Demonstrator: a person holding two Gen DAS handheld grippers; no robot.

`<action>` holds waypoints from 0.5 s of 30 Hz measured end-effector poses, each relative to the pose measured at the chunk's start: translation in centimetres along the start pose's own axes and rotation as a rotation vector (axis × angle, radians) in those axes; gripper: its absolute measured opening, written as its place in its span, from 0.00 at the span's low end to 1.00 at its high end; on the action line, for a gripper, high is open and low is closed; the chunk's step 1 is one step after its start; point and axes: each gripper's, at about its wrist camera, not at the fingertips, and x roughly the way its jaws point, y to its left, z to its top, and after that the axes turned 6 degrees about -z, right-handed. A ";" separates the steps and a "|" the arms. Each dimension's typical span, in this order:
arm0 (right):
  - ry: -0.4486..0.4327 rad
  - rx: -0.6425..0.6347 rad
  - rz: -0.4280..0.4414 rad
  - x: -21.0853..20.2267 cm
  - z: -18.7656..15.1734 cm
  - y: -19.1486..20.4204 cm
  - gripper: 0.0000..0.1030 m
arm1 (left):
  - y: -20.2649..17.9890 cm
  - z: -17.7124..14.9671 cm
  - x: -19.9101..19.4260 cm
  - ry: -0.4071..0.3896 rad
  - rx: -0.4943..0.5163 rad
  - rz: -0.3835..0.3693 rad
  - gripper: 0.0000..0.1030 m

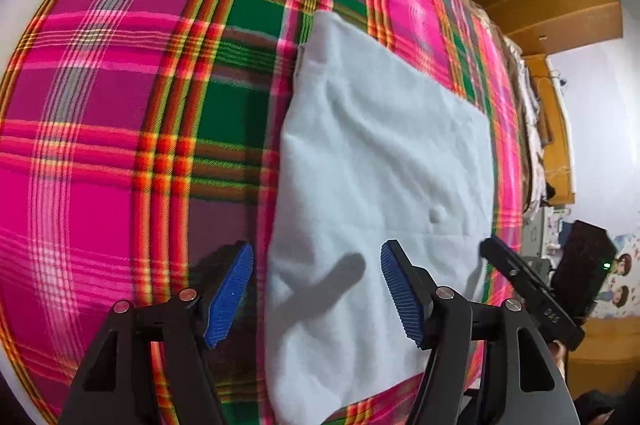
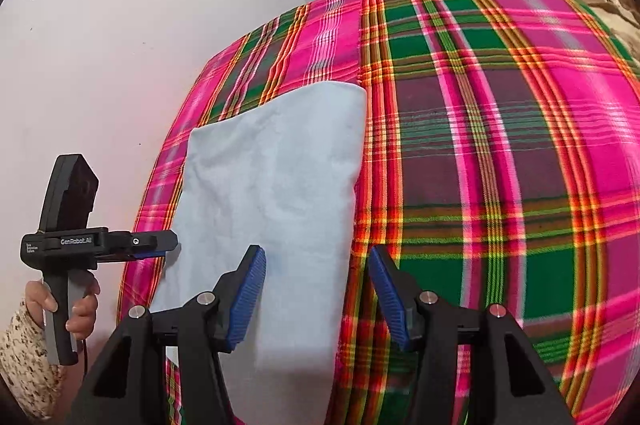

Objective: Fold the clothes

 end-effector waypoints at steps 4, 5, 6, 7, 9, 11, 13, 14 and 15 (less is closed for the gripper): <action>0.019 -0.012 0.033 1.1 0.6 0.1 0.53 | -0.5 0.8 0.5 -0.002 -0.004 -0.022 0.71; 0.024 -0.024 0.035 1.4 0.8 0.3 0.53 | -0.6 1.0 0.6 -0.004 -0.005 -0.026 0.71; 0.026 -0.029 0.045 1.7 0.9 0.4 0.53 | -0.6 1.1 0.7 -0.007 -0.011 -0.033 0.71; 0.028 -0.034 0.055 1.9 1.0 0.5 0.53 | -0.3 1.2 0.5 -0.014 -0.019 -0.039 0.71; 0.028 -0.036 0.080 2.2 1.0 0.5 0.54 | 0.1 1.3 0.2 -0.026 -0.026 -0.050 0.71; 0.027 -0.037 0.104 2.5 1.1 0.4 0.54 | 0.2 1.3 0.3 -0.030 -0.015 -0.074 0.70; 0.029 -0.026 0.128 2.6 1.0 -0.1 0.52 | 0.2 1.1 0.3 -0.024 0.000 -0.111 0.60; 0.031 -0.016 0.145 2.7 1.1 -0.4 0.52 | 0.3 1.0 0.4 -0.031 0.011 -0.102 0.52; 0.033 -0.008 0.155 2.7 1.1 -0.6 0.50 | 0.3 0.9 0.4 -0.040 0.025 -0.096 0.50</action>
